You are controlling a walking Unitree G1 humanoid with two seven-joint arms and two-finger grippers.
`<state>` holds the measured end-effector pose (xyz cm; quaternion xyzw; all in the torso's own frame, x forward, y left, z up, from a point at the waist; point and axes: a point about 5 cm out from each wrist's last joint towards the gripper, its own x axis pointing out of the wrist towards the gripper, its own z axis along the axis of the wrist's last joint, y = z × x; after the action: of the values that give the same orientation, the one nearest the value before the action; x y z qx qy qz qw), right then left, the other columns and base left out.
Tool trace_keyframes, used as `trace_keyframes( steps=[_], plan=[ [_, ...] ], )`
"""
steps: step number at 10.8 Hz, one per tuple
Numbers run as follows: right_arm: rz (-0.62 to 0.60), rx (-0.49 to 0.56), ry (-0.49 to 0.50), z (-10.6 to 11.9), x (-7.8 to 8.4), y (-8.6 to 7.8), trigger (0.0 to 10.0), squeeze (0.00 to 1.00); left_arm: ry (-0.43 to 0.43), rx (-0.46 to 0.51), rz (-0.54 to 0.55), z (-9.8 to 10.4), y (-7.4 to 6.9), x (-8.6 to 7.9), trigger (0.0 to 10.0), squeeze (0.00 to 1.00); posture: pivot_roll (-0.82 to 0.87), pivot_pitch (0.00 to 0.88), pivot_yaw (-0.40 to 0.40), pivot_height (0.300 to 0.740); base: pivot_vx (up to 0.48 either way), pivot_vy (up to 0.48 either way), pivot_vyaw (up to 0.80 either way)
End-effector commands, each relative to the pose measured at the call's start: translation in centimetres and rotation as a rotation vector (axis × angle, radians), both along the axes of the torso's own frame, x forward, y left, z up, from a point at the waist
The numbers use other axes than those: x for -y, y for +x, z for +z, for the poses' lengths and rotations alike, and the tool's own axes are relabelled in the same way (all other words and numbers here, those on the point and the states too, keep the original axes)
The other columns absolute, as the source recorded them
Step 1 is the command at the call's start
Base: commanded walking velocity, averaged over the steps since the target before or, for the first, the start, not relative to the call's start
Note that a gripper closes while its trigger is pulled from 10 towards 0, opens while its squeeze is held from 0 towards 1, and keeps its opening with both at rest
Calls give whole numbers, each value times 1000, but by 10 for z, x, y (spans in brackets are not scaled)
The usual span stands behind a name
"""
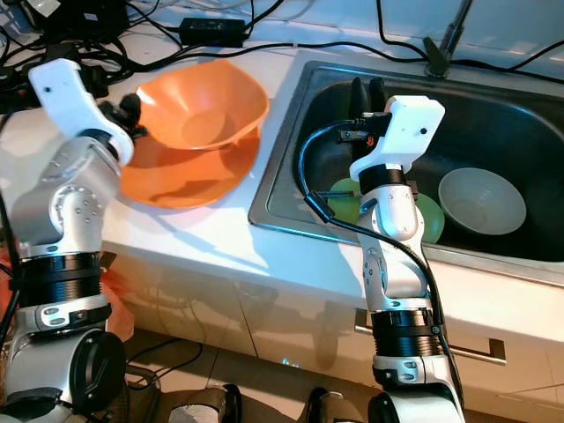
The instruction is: Kitchen organization
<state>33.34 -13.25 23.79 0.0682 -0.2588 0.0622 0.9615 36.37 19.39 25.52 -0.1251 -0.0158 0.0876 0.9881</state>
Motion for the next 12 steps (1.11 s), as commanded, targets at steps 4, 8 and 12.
trace_keyframes(
  steps=[4,8,12],
  plan=[
    [2,5,-4,2,0,0,10000,0,-47,-59,-56,-7,0,10,10000,0,144,173,11,740,0,0,0],
    [2,5,-2,2,-1,0,10000,0,-178,-155,-163,-24,3,24,10000,0,140,173,17,740,0,0,0],
    [-2,5,-1,2,0,0,10000,0,-305,-150,-239,-27,5,32,0,0,138,167,17,740,0,0,0]
  ],
)
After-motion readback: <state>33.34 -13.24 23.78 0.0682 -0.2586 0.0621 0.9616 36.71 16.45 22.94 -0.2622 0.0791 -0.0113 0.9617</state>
